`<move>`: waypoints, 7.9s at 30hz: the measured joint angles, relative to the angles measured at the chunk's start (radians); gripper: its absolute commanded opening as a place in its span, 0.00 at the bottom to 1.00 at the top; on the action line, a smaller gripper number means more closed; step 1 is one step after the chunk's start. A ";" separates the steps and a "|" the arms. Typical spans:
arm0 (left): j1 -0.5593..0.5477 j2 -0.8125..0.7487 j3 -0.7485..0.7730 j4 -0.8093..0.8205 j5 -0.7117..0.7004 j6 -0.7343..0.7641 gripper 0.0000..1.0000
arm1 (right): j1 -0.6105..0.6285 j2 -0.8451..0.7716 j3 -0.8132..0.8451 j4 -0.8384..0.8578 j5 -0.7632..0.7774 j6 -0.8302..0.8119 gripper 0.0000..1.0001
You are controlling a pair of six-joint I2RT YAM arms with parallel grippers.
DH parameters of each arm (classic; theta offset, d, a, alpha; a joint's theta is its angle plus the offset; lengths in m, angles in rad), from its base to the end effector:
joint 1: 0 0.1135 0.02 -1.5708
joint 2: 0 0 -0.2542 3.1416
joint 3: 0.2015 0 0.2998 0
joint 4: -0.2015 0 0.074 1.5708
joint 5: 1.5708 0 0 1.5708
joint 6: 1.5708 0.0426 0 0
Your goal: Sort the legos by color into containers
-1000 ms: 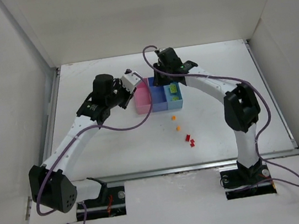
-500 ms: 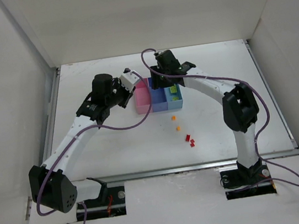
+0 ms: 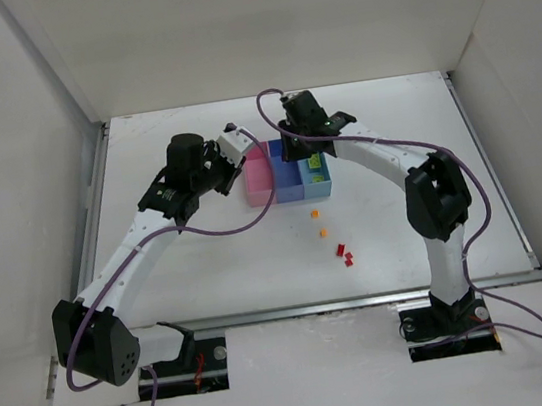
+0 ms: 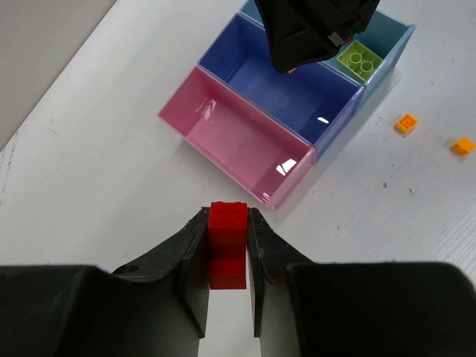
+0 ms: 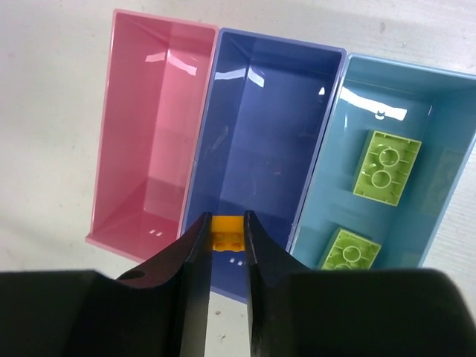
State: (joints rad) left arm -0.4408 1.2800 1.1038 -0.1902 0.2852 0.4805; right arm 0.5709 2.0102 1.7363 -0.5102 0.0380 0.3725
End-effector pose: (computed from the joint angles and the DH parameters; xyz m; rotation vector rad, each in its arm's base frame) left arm 0.3151 -0.1619 0.3235 1.0234 1.6359 -0.2495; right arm 0.4297 0.2741 0.2395 -0.2182 2.3829 0.4107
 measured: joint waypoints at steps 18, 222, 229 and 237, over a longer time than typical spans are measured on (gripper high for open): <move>0.000 0.000 0.000 0.000 0.003 0.000 0.00 | 0.055 0.051 0.080 -0.121 0.068 -0.066 0.18; 0.011 -0.081 0.002 0.029 -0.125 -0.081 0.00 | 0.049 0.088 0.146 -0.294 0.225 -0.166 0.67; 0.011 -0.081 0.002 0.030 -0.126 -0.081 0.00 | 0.038 -0.092 -0.040 -0.232 0.192 -0.147 0.67; 0.011 -0.081 0.002 0.031 -0.129 -0.081 0.00 | 0.063 -0.431 -0.275 -0.183 0.115 -0.135 0.60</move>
State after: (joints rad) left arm -0.4301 1.1988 1.1061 -0.1596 0.1562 0.3992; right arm 0.6342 1.5787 1.4612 -0.6937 0.1528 0.2375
